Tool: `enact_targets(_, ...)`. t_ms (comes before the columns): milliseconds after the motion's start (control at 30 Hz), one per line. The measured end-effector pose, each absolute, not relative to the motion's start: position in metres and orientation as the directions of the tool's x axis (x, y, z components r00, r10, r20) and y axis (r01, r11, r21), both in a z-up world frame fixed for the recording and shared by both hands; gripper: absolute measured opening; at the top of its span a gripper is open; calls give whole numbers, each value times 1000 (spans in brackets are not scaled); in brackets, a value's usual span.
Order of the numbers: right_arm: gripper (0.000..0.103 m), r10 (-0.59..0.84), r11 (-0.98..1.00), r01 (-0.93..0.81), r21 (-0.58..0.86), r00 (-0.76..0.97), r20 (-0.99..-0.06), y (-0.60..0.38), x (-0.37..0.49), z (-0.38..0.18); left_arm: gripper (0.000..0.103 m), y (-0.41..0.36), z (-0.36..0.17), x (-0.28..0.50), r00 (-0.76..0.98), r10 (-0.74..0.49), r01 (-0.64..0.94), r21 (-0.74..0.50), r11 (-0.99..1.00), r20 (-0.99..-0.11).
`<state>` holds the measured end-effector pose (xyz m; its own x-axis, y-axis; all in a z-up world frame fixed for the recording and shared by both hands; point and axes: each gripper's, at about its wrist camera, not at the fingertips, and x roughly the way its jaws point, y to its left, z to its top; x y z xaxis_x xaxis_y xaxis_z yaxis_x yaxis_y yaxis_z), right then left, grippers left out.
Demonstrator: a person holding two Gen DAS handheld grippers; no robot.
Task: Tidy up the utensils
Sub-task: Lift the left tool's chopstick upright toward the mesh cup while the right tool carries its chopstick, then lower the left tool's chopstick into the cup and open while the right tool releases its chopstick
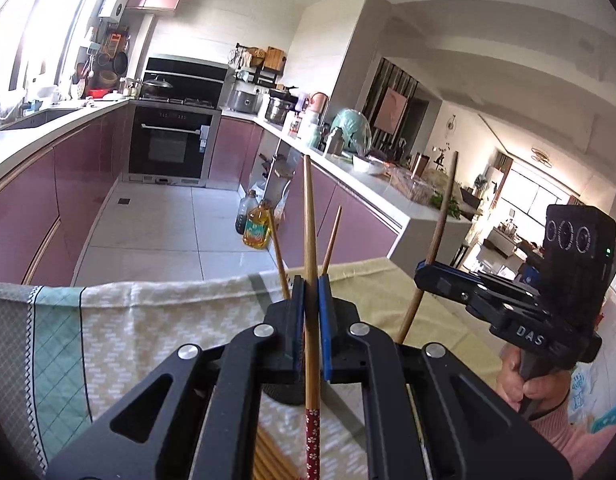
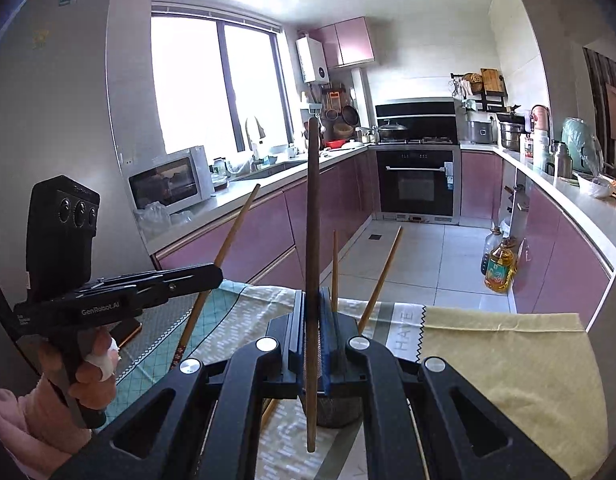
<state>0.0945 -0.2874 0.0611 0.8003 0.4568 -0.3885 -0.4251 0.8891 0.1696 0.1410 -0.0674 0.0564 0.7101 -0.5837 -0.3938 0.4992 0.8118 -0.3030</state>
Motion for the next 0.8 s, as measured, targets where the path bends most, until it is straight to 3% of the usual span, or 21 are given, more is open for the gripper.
enact_targets(467, 6, 474, 880, -424, 215, 818, -325, -297, 123, 76, 8, -119, 70, 187, 808, -516, 442, -287, 850, -285)
enact_targets(800, 6, 469, 883, -406, 235, 773, -427, -293, 151, 45, 8, -145, 40, 216, 842, -427, 367, -232, 901, -329)
